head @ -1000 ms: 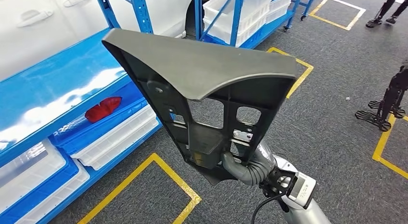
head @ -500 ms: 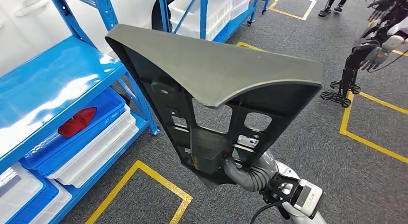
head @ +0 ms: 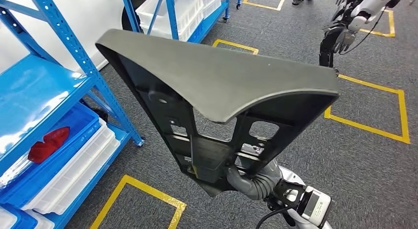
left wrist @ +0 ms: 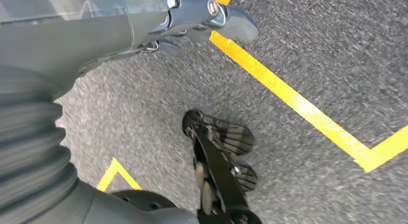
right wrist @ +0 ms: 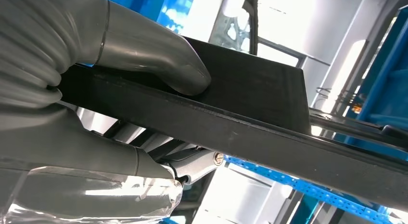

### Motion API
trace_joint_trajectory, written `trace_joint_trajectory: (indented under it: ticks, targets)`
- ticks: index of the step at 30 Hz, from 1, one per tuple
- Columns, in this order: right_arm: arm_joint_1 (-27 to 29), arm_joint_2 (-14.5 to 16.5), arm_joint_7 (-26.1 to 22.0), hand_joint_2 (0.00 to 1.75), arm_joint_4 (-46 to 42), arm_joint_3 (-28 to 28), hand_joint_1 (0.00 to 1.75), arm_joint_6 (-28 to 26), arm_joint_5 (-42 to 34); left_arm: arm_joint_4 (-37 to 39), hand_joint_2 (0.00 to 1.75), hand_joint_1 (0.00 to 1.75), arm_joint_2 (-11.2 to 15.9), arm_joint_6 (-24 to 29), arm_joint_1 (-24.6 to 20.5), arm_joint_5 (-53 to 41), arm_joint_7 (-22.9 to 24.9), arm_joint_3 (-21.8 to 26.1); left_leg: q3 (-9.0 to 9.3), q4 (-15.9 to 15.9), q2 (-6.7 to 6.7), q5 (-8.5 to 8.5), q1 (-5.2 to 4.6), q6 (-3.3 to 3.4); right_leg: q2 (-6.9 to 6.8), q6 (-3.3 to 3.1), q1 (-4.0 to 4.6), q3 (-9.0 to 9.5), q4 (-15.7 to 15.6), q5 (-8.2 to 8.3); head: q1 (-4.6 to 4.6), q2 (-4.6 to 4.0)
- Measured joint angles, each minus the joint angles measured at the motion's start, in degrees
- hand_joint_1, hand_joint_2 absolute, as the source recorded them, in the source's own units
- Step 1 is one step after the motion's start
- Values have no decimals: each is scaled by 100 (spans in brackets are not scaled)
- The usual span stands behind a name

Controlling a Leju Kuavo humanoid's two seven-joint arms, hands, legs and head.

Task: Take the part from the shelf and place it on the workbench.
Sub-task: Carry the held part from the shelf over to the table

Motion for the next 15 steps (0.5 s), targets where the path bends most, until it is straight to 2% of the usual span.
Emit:
trace_joint_trajectory:
  ticks: [1, 2, 3, 4, 5, 6, 7, 8, 9, 10, 12, 13, 14, 15]
  targets:
    - [11, -5, 0, 175, -18, 0, 175, 24, -7, 0, 175, 0, -13, 0, 11, -18, 3, -1, 107, -263, -23, 199, 6, 8, 78, 6, -2, 3, 11, -2, 0, 0]
    - [13, -13, 0, 175, -35, -2, 175, 41, -16, 0, 175, 0, -24, 1, 14, -33, 8, -1, 285, -680, -118, 437, 22, 15, 151, 18, -6, 2, 29, -8, -1, 0]
    - [6, -21, 0, 175, -48, -5, 175, 60, -29, 0, 175, 0, -36, 5, 14, -45, 15, -2, 458, -1087, -273, 608, 41, 22, 221, 40, -1, -13, 58, -16, 1, 0]
    - [-6, -30, 0, 175, -56, -8, 175, 75, -41, 0, 175, 0, -46, 10, 14, -51, 27, -4, 578, -1382, -409, 713, 56, 31, 291, 72, -3, -39, 83, -15, 3, 0]
    - [-15, -39, 0, 175, -61, -12, 175, 86, -47, 0, 175, 0, -55, 15, 15, -55, 40, -5, 635, -1535, -513, 743, 60, 45, 357, 110, -8, -70, 101, -9, 1, 0]
    - [-21, -49, 0, 175, -64, -16, 175, 92, -46, 0, 175, 0, -62, 17, 14, -56, 52, -5, 644, -1564, -530, 726, 50, 67, 425, 153, -16, -99, 106, 8, 3, 0]
    - [-23, -58, 1, 175, -70, -21, 175, 91, -42, 0, 175, 0, -66, 15, 10, -56, 62, -5, 646, -1575, -466, 742, 46, 103, 495, 196, -29, -121, 97, 29, 2, 0]
    - [-20, -70, 1, 175, -81, -28, 175, 90, -38, 0, 175, 0, -73, 10, -1, -56, 64, -5, 658, -1599, -393, 763, 45, 145, 493, 226, -37, -137, 109, 27, 1, 0]
    - [-23, -84, 1, 175, -94, -34, 175, 89, -33, 0, 175, 0, -80, 5, -12, -55, 65, -4, 671, -1628, -321, 785, 47, 193, 398, 249, -32, -178, 180, -22, 16, 0]
    - [-31, -95, -1, 175, -106, -39, 175, 88, -29, 0, 175, 0, -87, 2, -18, -54, 64, -4, 678, -1656, -242, 805, 48, 235, 240, 268, -23, -268, 365, -138, 31, 0]
    - [-28, -112, -2, 175, -122, -45, 175, 77, -10, 0, 175, 0, -93, -3, -4, -60, 69, -4, 678, -1673, -82, 814, 17, 284, -105, 297, -23, -611, 1090, -515, 59, 0]
    - [-9, -123, -2, 175, -126, -46, 175, 68, 5, 0, 175, 0, -93, 1, 8, -73, 83, -4, 674, -1672, 4, 811, -1, 292, -177, 312, -34, -796, 1483, -674, 60, 0]
    - [17, -142, -2, 175, -130, -48, 175, 60, 21, 0, 175, 0, -93, 11, 17, -88, 99, -4, 672, -1672, 86, 807, -13, 296, -206, 322, -47, -913, 1737, -743, 60, 0]
    - [39, -164, -2, 175, -134, -50, 175, 51, 33, 0, 175, 0, -93, 22, 20, -103, 114, -4, 672, -1671, 161, 802, -21, 297, -221, 326, -55, -915, 1765, -703, 61, 0]
